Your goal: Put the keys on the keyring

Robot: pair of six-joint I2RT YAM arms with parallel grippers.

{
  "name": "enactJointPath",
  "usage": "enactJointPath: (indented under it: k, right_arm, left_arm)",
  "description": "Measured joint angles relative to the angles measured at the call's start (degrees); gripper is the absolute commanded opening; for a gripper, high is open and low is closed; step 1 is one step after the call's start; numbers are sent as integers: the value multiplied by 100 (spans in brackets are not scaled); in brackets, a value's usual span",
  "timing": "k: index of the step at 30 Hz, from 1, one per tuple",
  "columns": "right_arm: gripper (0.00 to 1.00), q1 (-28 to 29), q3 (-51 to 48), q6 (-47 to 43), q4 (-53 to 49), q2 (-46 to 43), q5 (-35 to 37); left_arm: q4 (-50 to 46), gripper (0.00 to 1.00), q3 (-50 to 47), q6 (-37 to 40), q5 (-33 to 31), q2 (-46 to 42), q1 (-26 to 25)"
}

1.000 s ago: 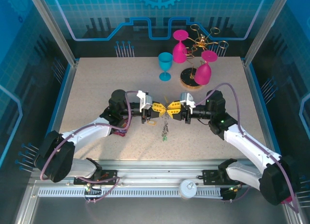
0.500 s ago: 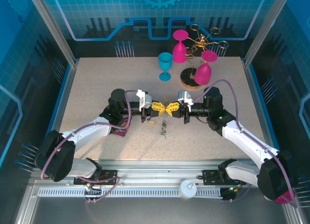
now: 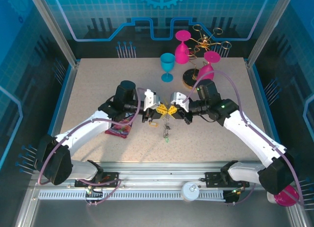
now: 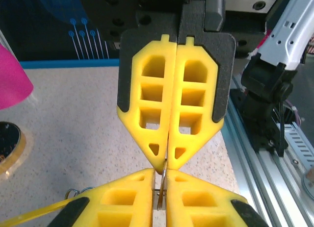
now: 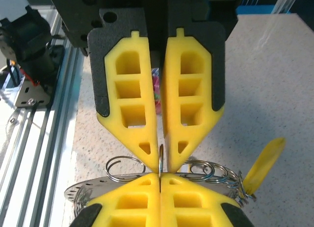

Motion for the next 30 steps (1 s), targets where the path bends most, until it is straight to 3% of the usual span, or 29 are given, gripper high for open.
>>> enactJointPath:
  k: [3, 6, 9, 10, 12, 14, 16, 22, 30]
  right_arm:
    - [0, 92, 127, -83, -232, 92, 72]
    - [0, 184, 229, -114, -474, 157, 175]
    - [0, 219, 267, -125, -581, 181, 254]
    - [2, 219, 264, -103, -575, 170, 280]
    - [24, 192, 127, 44, -361, 70, 297]
    - [34, 83, -262, 306, 227, -227, 203]
    - [38, -109, -774, 619, 964, -717, 33]
    - [37, -321, -1834, 1231, 2583, -1427, -352]
    - [31, -341, -2234, 1508, 3368, -1349, -529]
  left_arm:
    - [-459, 11, 127, 256, -52, 0, -24]
    - [-789, 0, 188, 459, -98, 0, -68]
    - [-966, 0, 232, 634, -181, 0, -103]
    - [-964, 0, 232, 662, -225, -4, -116]
    - [-896, 0, 225, 675, -286, -35, -118]
    - [-623, 0, 98, 629, -387, -131, -133]
    - [-201, 0, -195, 459, -420, -264, -157]
    - [1309, 0, -911, -463, -363, -354, -168]
    - [3202, 0, -1307, -1611, -190, -354, -168]
